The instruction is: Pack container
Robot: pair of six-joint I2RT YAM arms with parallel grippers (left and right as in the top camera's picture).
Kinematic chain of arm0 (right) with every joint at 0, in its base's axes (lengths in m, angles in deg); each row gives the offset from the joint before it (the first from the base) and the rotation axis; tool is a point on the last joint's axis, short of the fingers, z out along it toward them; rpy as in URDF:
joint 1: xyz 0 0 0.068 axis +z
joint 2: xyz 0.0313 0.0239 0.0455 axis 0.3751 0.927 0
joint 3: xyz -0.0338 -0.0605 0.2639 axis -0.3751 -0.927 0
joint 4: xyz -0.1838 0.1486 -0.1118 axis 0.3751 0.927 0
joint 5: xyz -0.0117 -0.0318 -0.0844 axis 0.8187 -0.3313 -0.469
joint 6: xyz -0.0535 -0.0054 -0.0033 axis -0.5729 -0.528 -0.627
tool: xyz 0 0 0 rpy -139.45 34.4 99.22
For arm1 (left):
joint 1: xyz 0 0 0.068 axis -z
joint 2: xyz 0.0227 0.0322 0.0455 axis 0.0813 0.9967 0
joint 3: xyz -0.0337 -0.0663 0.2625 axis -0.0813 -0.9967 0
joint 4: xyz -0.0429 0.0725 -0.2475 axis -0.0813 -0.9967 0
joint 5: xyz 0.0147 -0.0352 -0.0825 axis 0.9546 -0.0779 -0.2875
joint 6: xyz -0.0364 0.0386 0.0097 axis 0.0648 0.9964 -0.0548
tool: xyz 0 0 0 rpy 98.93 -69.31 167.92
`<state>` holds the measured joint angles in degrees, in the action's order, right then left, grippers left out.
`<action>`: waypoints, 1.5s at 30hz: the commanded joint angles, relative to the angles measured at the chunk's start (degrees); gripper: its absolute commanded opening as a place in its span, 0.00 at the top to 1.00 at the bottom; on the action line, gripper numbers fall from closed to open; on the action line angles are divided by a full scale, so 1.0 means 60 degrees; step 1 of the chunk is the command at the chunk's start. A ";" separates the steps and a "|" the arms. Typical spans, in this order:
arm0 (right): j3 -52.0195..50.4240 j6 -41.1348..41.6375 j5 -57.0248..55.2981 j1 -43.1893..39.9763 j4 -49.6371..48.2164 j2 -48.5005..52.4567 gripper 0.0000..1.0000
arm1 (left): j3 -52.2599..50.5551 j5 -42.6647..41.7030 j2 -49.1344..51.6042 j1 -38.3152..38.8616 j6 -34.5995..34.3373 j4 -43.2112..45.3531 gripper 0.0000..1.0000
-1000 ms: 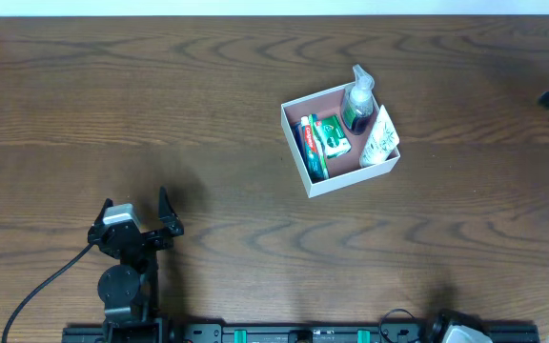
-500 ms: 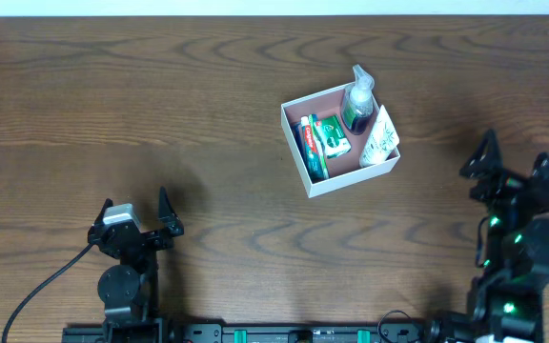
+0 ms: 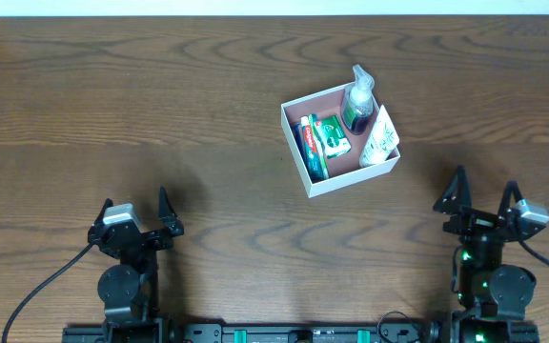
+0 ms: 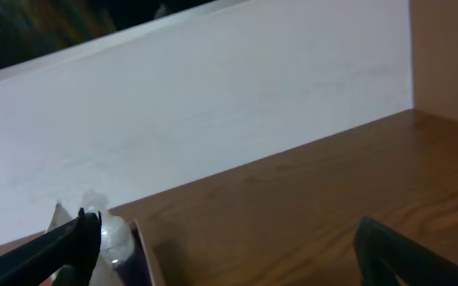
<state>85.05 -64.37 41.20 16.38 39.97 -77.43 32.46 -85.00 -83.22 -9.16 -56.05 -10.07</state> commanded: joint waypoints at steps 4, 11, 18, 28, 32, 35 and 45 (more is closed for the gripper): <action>-0.0459 0.0127 -0.0098 0.0321 -0.0062 -0.0204 0.01 | -0.0200 0.0146 0.0004 -0.0033 -0.0117 -0.0353 0.02; -0.0678 0.0091 -0.0965 0.0390 -0.0062 -0.0324 0.01 | -0.0200 0.0149 0.0004 -0.0033 -0.0117 -0.0353 0.02; -0.0903 0.0087 -0.1053 0.0390 0.0288 -0.1311 0.01 | -0.0200 0.0146 0.0004 -0.0033 -0.0117 -0.0353 0.02; -0.0903 0.0087 -0.1009 0.0393 0.1137 -0.1738 0.01 | -0.0200 0.0146 0.0004 -0.0033 -0.0117 -0.0353 0.02; -0.0903 0.0091 -0.1009 0.0393 0.2022 -0.1738 0.01 | -0.0200 0.0146 0.0004 -0.0033 -0.0117 -0.0353 0.02; -0.0903 -0.0619 -0.0973 0.0390 0.2153 -0.1730 0.01 | -0.0200 0.0146 0.0004 -0.0033 -0.0117 -0.0353 0.02; -0.0903 -0.0805 -0.0973 0.0390 0.2149 -0.1727 0.01 | -0.0200 0.0149 0.0004 -0.0033 -0.0117 -0.0350 0.02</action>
<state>79.74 -67.87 35.76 17.78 52.60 -87.44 32.46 -85.00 -83.22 -9.16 -56.05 -10.07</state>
